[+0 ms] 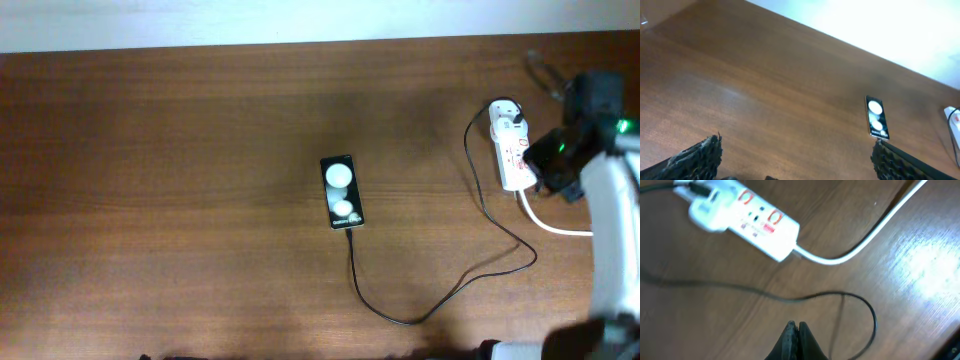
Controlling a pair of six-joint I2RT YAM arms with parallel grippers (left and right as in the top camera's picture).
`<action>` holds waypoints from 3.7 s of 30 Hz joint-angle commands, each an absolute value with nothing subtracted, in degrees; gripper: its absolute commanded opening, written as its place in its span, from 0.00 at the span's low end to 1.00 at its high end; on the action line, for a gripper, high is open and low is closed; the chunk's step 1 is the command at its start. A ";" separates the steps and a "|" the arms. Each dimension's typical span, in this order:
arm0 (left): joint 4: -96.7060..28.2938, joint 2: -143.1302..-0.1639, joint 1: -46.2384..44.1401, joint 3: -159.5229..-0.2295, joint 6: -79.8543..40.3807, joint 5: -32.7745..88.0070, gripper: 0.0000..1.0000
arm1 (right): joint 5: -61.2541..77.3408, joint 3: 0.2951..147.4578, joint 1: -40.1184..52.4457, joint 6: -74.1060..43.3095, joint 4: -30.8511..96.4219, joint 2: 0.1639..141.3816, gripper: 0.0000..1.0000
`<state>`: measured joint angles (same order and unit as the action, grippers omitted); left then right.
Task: Plug charger to phone and switch on socket
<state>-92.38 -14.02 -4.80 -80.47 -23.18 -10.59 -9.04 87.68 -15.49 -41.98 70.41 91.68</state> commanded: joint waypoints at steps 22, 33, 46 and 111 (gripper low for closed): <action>-92.29 -3.90 -2.81 -80.36 -23.53 -11.20 0.99 | 0.91 109.45 -20.01 -39.46 57.54 129.10 0.04; -92.68 -0.38 -2.83 -80.68 -23.53 -11.22 0.99 | 1.21 109.40 -19.84 -39.46 53.84 131.52 0.04; -92.71 -0.38 -2.83 -80.68 -23.53 -11.20 0.99 | 4.08 109.38 -15.70 -36.67 56.42 135.41 0.04; -6.07 -0.67 -2.83 -1.87 -21.96 -21.87 0.99 | -3.49 109.30 -9.32 -31.75 97.30 65.39 0.99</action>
